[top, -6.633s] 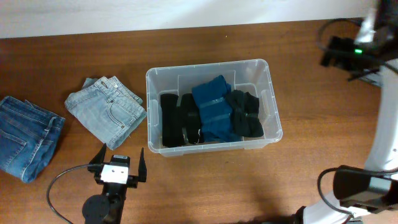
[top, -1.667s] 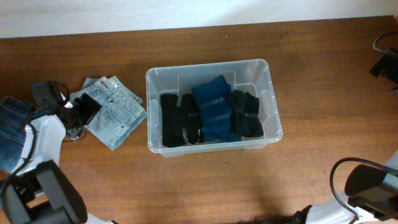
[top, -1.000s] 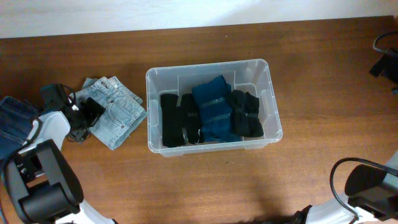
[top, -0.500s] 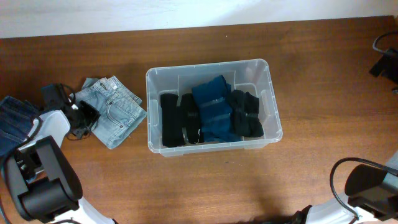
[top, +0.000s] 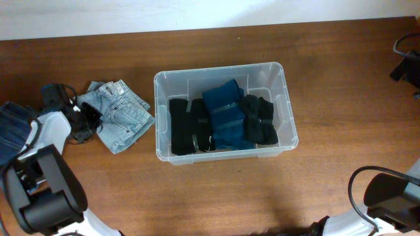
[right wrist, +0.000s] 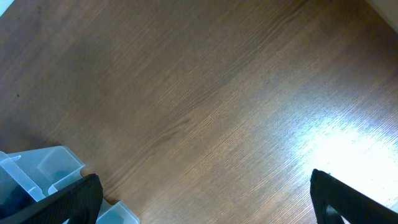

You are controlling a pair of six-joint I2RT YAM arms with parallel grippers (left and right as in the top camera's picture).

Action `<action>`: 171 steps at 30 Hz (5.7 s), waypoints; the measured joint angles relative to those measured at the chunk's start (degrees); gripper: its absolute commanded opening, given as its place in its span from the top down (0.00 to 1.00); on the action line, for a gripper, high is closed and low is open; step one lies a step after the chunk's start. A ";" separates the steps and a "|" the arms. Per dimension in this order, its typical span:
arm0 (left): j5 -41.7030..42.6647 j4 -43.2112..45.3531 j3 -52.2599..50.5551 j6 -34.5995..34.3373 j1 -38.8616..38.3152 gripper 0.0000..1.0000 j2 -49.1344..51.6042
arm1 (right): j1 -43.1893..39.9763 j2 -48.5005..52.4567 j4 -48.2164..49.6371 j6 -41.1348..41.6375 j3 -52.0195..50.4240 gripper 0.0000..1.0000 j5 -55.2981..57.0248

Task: Pack container
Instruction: 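Grasp the light-blue jeans edge with the left gripper, then lift the light-blue jeans with the left gripper and carry into bin, then lower the light-blue jeans into the bin's left side and release, then move the left gripper to the dark blue jeans on the left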

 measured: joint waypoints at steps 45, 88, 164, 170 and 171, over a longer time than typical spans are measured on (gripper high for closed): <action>6.36 -27.19 37.46 2.19 -46.75 0.99 -13.49 | 0.00 0.00 -0.02 0.02 0.00 0.01 0.00; -21.59 -34.73 23.52 0.61 -48.11 0.08 -2.73 | 0.00 0.00 0.00 0.04 0.00 0.01 0.00; -14.93 -22.29 14.99 4.11 4.72 0.02 -21.46 | 0.00 0.00 -0.02 0.02 0.00 0.01 -0.02; -14.47 -18.23 9.44 2.27 9.44 0.01 -21.44 | 0.00 0.00 0.00 0.00 0.00 0.01 0.00; -14.49 -17.88 9.11 2.10 10.69 0.01 -21.42 | 0.00 0.00 0.00 0.02 0.00 0.01 0.00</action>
